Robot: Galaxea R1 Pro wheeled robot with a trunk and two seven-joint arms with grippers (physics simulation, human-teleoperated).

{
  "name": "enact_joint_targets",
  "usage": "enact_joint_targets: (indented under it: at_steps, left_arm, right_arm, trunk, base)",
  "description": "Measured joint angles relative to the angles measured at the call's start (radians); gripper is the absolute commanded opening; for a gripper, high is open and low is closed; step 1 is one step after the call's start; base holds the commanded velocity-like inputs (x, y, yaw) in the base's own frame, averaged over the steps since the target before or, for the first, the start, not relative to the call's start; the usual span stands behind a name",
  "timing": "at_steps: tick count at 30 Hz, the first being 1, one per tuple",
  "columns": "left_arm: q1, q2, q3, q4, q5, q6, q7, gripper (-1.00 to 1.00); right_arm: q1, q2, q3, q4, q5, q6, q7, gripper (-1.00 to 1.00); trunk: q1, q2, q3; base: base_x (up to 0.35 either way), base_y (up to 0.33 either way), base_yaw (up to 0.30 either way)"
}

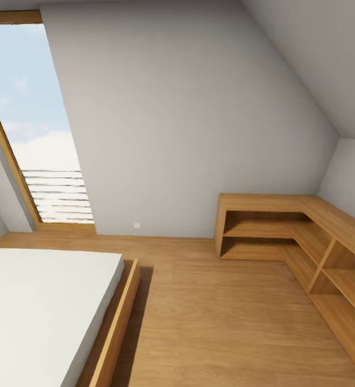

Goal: In the bedroom, organize the workspace by keeping the computer under the desk, ensuring the monitor is on the desk, placing the keyboard on the desk next to the monitor, placing the mouse on the desk next to the keyboard, moving the folder from the swivel chair onto the desk next to the mouse, stacking the notebook on top of the folder with the pen on top of the notebook, and positioning the swivel chair next to the desk.

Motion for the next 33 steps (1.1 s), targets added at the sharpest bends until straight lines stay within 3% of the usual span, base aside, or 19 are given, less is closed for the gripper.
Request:
enact_joint_targets:
  at_steps: [33]
  left_arm:
    - [0.000, 0.000, -0.002, 0.001, 0.000, 0.000, 0.000, 1.00]
  right_arm:
    - [0.000, 0.001, 0.000, 0.000, 0.000, 0.002, 0.001, 1.00]
  trunk:
    - [0.000, 0.000, 0.000]
  base:
    - [0.318, 0.000, -0.001]
